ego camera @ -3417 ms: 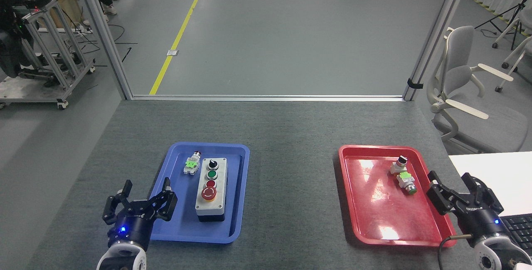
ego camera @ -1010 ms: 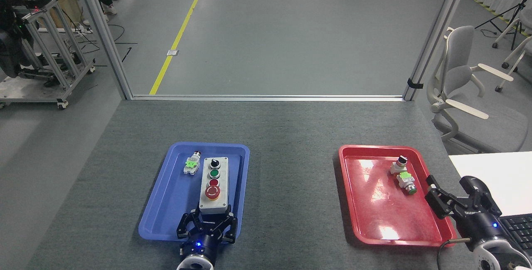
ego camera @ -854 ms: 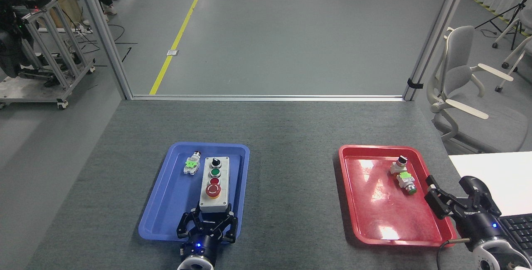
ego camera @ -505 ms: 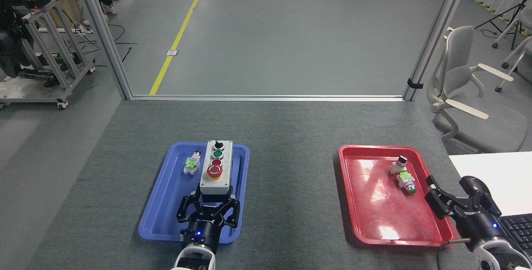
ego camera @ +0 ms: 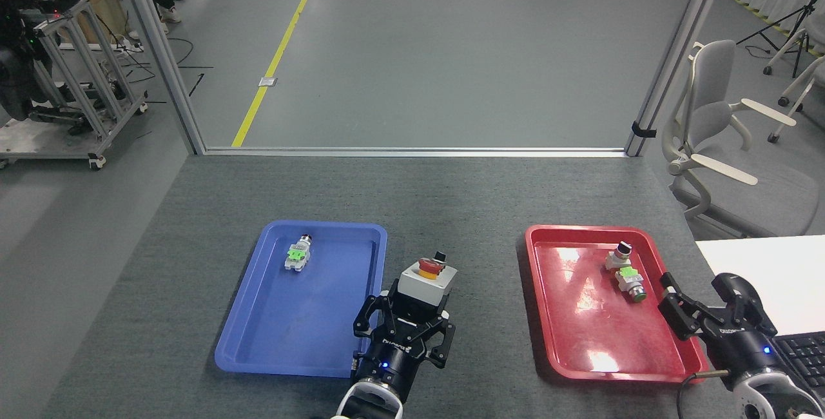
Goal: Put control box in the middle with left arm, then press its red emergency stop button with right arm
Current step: 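Drag the control box out of the blue tray toward the table middle, then set the box down between the trays and open the left gripper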
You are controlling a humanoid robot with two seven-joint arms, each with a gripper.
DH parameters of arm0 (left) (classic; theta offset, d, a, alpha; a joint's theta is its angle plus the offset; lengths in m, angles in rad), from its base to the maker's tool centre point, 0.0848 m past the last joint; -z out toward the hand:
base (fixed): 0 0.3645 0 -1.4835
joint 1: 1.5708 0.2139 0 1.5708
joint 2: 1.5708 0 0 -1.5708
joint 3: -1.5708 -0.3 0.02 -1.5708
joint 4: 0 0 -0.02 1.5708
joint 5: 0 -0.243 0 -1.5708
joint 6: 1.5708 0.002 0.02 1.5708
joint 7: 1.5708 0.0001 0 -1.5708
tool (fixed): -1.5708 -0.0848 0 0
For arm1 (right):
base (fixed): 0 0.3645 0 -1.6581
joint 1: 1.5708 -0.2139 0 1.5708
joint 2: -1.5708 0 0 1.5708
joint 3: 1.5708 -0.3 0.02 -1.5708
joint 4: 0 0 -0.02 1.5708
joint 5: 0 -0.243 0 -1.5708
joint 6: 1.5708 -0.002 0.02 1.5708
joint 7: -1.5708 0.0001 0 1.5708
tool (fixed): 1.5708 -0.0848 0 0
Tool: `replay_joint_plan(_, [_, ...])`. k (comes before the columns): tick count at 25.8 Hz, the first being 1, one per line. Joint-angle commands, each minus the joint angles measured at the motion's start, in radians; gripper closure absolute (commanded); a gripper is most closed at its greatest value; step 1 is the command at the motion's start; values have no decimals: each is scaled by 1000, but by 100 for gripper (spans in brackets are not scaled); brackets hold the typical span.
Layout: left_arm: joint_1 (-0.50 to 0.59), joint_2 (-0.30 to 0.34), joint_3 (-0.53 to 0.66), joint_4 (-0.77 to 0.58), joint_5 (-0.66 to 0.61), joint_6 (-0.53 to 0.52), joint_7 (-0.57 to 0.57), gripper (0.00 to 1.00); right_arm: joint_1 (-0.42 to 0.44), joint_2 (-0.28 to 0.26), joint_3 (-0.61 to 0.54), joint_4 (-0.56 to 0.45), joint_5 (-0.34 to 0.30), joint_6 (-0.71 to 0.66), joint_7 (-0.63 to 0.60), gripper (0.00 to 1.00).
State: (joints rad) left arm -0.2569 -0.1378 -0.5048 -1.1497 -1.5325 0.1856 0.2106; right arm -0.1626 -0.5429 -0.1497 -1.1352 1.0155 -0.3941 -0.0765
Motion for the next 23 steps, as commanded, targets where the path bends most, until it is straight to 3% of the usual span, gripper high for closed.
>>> replay_joint_plan(1, [-1, 0, -40, -8, 12, 2, 7, 100, 0, -3, -4, 0, 0, 0, 0, 0])
replay_joint_plan(5, [-1, 0, -55, -2, 40, -3, 23, 100, 0, -8, -4, 0, 0, 0, 0, 0])
replay_joint_plan(11, [-1, 0, -77, 74, 178, 12, 96, 100, 0, -8, -2, 0, 0, 0, 0, 0])
replay_joint_plan(17, [-1, 0, -101, 150, 319, 77, 265, 100, 0, -8, -1, 0, 0, 0, 0, 0])
replay_joint_plan(23, [-1, -2, -224, 206, 308, 176, 277, 100, 0, -8, -2, 0, 0, 0, 0, 0])
